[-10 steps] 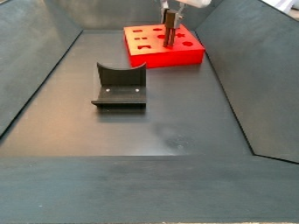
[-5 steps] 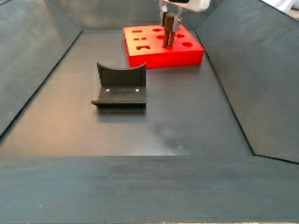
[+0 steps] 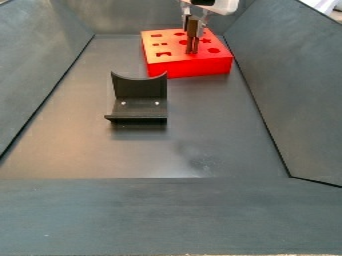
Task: Pick up the 3 prong object. Move up. Place the 3 prong object on the fixture. Regrasp the 3 prong object. Move to above the board. Insert the 3 prong object.
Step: Insert the 3 prong object.
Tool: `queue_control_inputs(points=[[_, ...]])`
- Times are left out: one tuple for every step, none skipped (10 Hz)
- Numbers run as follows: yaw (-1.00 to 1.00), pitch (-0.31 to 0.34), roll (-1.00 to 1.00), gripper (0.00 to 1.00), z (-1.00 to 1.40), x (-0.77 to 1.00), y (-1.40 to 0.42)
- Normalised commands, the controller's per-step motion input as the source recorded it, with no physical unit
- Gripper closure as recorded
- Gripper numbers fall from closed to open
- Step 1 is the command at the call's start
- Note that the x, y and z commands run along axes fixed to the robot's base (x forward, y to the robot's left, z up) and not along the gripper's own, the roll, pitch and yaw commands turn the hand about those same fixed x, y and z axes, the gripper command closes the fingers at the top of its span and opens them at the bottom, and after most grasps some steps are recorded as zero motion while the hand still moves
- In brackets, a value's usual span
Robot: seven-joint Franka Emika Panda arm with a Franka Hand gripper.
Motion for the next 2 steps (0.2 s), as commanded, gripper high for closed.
queue_control_inputs(points=[[0.00,0.157,0.16,1.00,-0.78,0.57,-0.15],[0.00,0.000,0.00,1.00,0.00,0.00,0.00]])
